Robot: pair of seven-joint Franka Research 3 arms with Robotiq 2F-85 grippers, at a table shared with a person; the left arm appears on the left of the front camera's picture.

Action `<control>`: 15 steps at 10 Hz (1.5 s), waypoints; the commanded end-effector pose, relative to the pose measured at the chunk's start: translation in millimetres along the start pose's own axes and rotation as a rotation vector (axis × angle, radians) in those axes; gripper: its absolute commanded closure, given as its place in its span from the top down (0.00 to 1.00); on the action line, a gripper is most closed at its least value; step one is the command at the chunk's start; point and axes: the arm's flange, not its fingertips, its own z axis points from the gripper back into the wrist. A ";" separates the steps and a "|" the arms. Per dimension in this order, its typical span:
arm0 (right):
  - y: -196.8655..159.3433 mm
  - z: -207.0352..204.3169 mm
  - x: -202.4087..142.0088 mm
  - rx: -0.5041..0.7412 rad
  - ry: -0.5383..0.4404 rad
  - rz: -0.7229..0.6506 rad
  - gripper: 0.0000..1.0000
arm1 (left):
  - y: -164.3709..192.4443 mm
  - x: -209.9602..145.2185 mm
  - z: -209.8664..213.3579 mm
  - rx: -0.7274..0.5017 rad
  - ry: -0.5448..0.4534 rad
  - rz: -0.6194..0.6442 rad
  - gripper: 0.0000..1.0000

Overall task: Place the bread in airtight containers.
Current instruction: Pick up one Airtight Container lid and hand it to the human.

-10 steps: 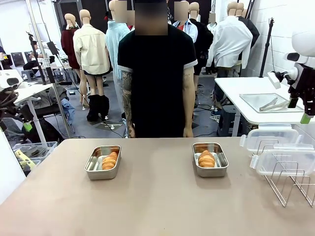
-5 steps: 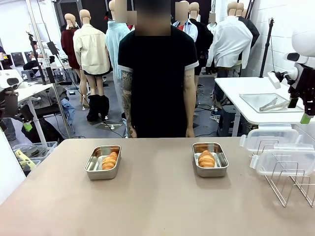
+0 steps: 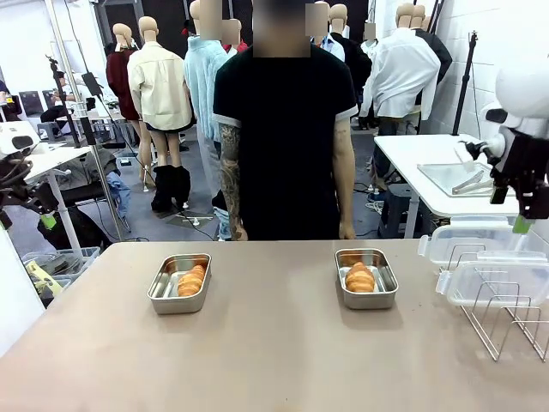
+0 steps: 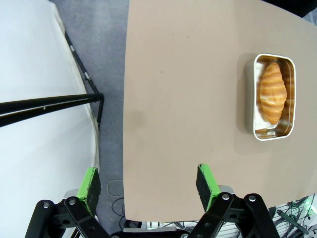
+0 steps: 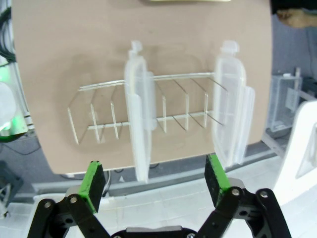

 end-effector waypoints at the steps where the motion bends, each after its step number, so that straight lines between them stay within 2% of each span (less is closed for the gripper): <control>1: 24.2 -29.7 8.5 -0.034 -0.006 0.028 1.00 | -0.3 -1.5 2.1 0.016 0.001 0.015 1.00; 3: 13.5 -50.4 4.9 0.009 -0.047 -0.038 1.00 | -0.3 -1.5 2.1 0.016 0.001 0.015 1.00; 10: -23.5 -96.7 2.6 0.062 -0.007 -0.126 1.00 | -0.3 -1.5 2.1 0.016 0.001 0.015 1.00; 14: -29.1 -113.7 1.9 0.096 0.015 -0.135 1.00 | -0.3 -1.5 2.1 0.016 0.001 0.015 1.00; 15: -28.7 -115.7 2.4 0.085 0.025 -0.123 0.90 | -0.3 -1.5 2.1 0.016 0.001 0.015 1.00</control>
